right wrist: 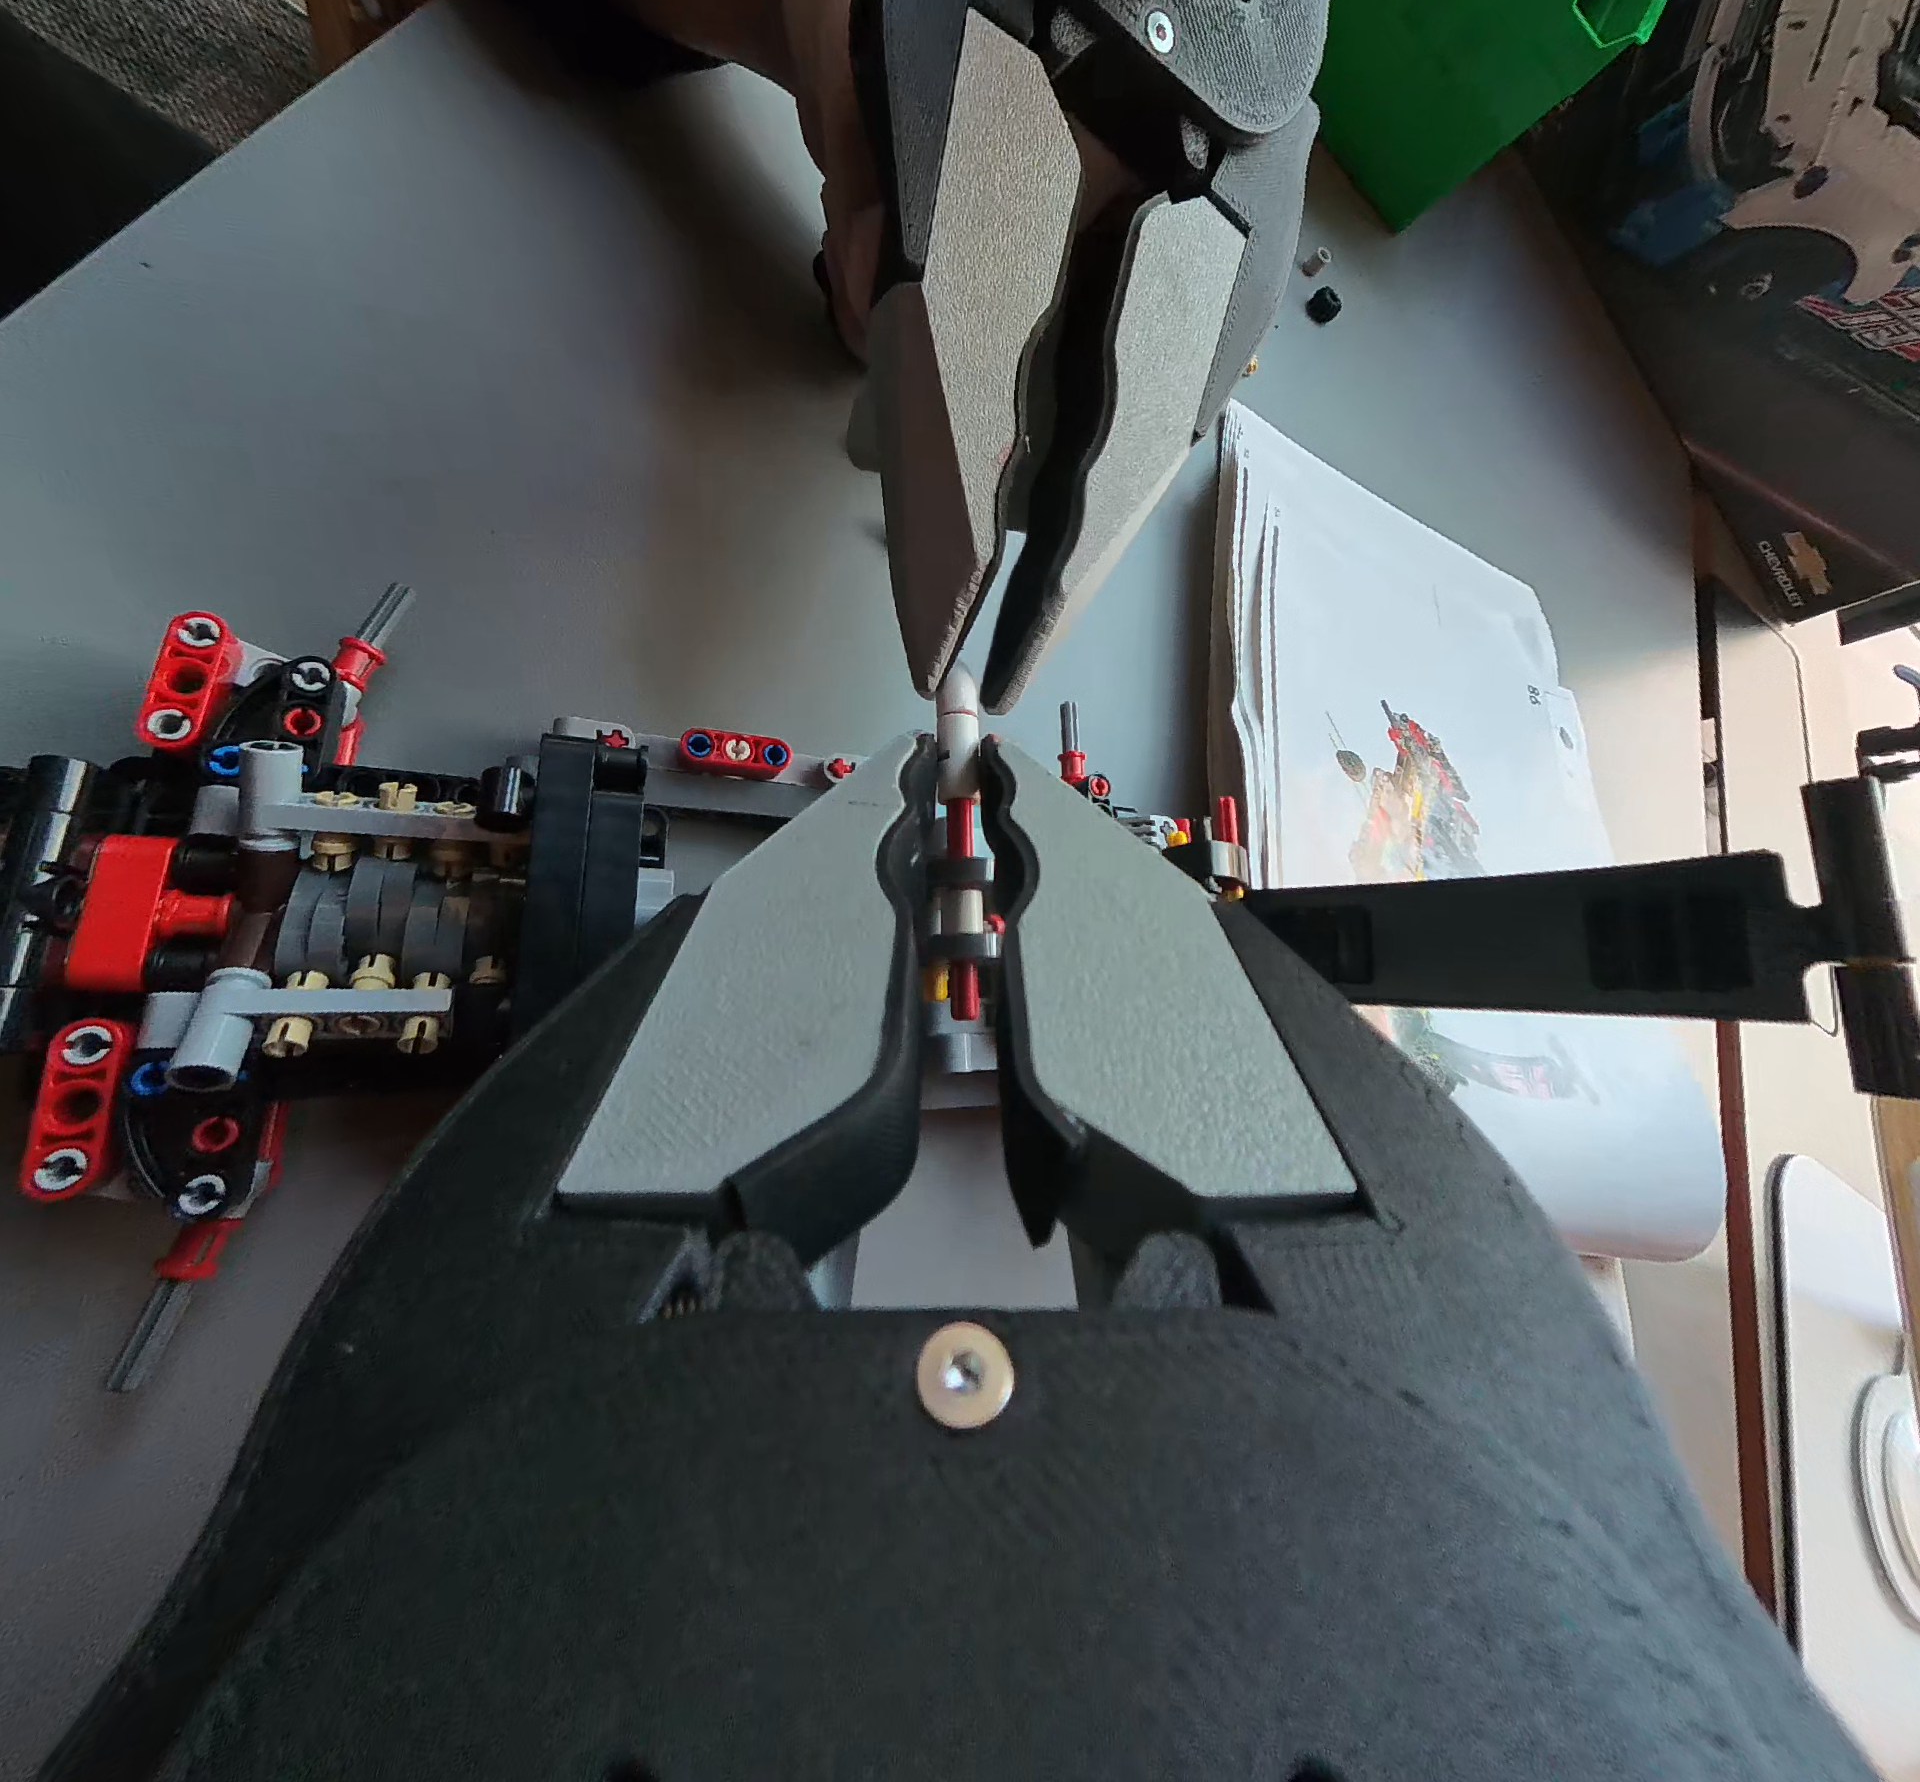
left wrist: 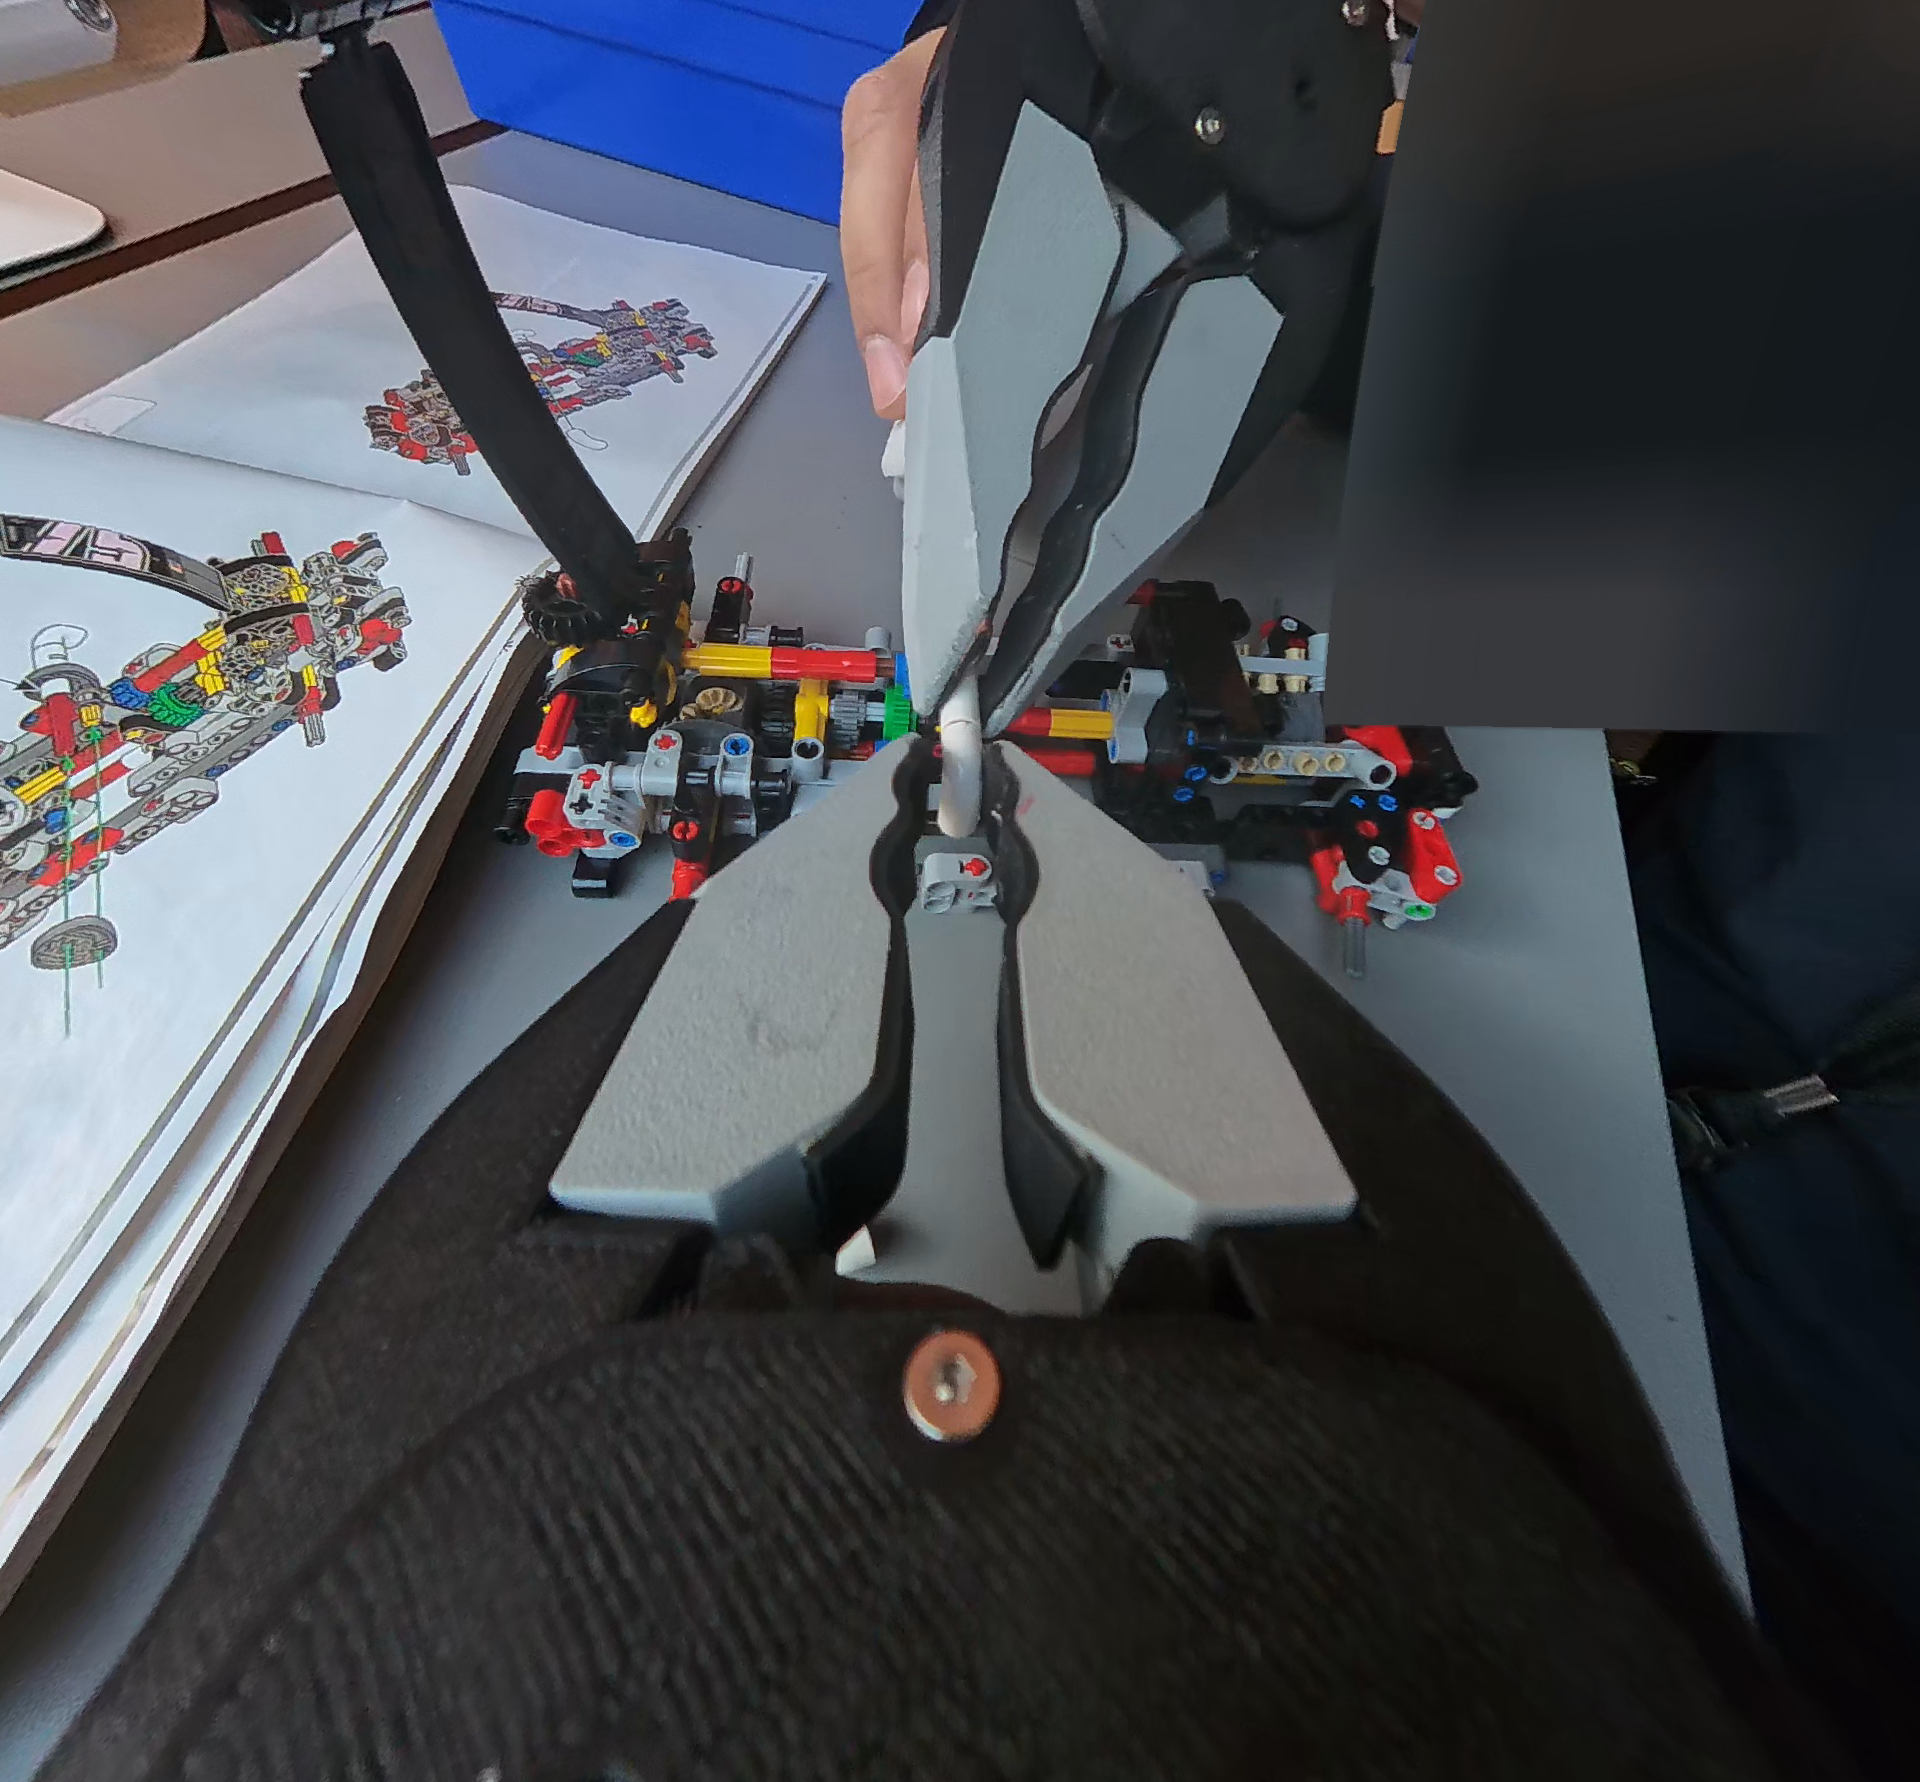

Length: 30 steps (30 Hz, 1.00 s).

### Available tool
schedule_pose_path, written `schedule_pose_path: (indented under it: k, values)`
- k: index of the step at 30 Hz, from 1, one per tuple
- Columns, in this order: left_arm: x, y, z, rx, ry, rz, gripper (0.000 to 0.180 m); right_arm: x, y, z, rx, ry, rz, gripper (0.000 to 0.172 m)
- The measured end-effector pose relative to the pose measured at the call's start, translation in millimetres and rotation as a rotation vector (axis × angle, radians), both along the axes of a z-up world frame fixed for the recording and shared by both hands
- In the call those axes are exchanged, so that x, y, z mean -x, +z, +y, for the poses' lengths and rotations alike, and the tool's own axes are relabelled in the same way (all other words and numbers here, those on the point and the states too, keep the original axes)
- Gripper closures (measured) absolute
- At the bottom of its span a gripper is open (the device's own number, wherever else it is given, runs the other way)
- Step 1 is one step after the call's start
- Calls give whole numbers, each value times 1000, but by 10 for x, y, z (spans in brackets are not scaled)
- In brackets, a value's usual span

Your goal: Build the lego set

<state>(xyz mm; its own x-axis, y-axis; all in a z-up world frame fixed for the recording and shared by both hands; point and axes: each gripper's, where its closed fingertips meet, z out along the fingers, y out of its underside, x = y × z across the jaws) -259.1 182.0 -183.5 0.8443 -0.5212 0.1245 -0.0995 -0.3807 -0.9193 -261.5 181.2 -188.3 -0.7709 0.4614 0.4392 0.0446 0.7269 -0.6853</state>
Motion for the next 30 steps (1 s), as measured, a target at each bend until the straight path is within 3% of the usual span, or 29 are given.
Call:
schedule_pose_path:
  k: [20, 26, 30]
  values:
    - [14, 0, 4, -4, 8, 12, 171, -57, 88, -4, 67, 28, -18, 159]
    - [19, 23, 4, -12, 11, 2, 170, -162, 271, 306, 200, 3, -43, 155]
    - [1, 28, 1, -16, 8, 8, 165, -231, 223, 453, 328, -4, -132, 153]
